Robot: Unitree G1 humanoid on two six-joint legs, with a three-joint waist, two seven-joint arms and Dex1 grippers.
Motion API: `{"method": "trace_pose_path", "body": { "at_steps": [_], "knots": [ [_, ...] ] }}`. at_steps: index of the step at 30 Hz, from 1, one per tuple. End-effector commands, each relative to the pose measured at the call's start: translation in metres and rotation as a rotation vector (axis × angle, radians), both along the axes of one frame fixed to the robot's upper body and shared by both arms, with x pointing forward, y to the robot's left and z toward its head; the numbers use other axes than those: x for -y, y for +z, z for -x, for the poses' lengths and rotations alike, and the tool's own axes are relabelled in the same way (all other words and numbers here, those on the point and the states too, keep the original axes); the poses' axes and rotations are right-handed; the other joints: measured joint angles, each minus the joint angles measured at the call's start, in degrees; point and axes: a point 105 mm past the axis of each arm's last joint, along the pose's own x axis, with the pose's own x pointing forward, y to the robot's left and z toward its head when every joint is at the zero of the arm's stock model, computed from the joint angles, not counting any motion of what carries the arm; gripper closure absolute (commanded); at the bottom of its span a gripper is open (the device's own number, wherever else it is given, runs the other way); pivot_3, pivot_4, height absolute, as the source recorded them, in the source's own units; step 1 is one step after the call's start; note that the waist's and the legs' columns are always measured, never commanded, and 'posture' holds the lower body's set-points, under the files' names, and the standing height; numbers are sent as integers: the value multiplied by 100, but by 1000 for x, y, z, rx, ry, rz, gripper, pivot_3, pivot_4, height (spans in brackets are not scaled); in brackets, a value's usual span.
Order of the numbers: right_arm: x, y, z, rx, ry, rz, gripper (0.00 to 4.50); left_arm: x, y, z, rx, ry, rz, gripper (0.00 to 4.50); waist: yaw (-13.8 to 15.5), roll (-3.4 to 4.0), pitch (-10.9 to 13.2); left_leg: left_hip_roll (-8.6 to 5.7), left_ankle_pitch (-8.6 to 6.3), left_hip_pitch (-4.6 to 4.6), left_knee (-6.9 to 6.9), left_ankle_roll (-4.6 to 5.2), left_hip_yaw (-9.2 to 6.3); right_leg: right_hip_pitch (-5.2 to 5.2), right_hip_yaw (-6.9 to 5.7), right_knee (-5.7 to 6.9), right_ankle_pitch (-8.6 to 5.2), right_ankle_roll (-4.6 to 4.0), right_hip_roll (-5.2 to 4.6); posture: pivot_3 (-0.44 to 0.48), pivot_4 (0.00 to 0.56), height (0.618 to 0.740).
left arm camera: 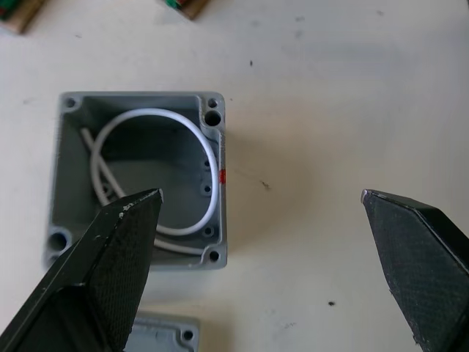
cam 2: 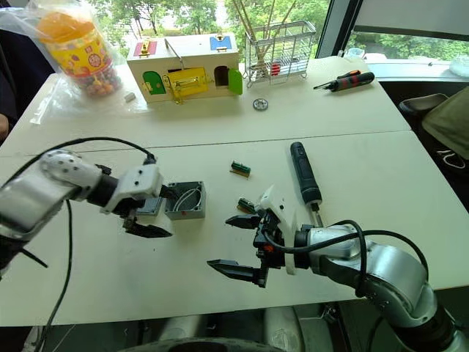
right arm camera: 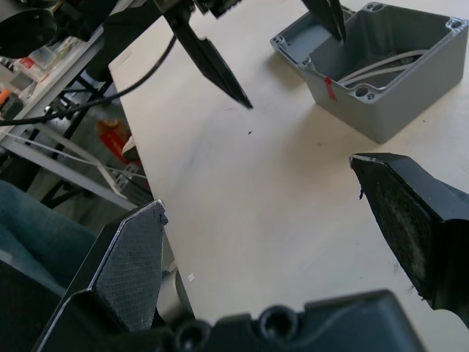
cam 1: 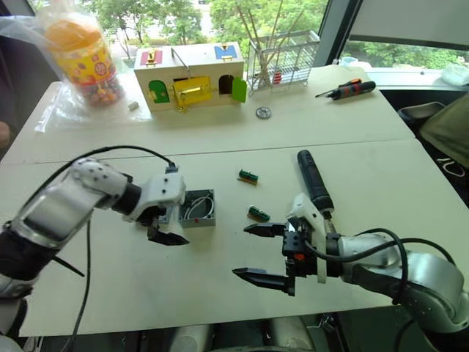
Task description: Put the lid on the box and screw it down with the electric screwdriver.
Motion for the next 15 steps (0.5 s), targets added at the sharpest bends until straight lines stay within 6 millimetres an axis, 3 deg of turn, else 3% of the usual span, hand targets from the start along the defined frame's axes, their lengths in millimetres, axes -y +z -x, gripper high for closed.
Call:
{"method": "trace_pose_path", "body": {
  "at_steps": [1, 7, 15],
  "knots": [
    [-5, 6, 1, 66, -25, -31, 0, 3, 4, -8, 33, -38, -13, 23, 13, 0, 0, 0, 0, 0, 0, 0, -1, -1, -1, 2, 2, 4, 3, 0, 150, 740],
    [-8, 4, 0, 84, -67, -46, 0, 12, -9, -18, 36, -72, -15, 23, 16, 0, 0, -1, 2, -1, 7, 0, -3, -2, -8, 14, 6, 10, 9, 0, 150, 740],
    [-4, 3, -3, 101, -99, -35, 0, 20, -17, -20, 38, -128, -22, 3940, 14, 0, -1, -1, 2, 1, 9, 0, -3, -2, -8, 20, 7, 13, 10, 0, 150, 740]
  ]
}}
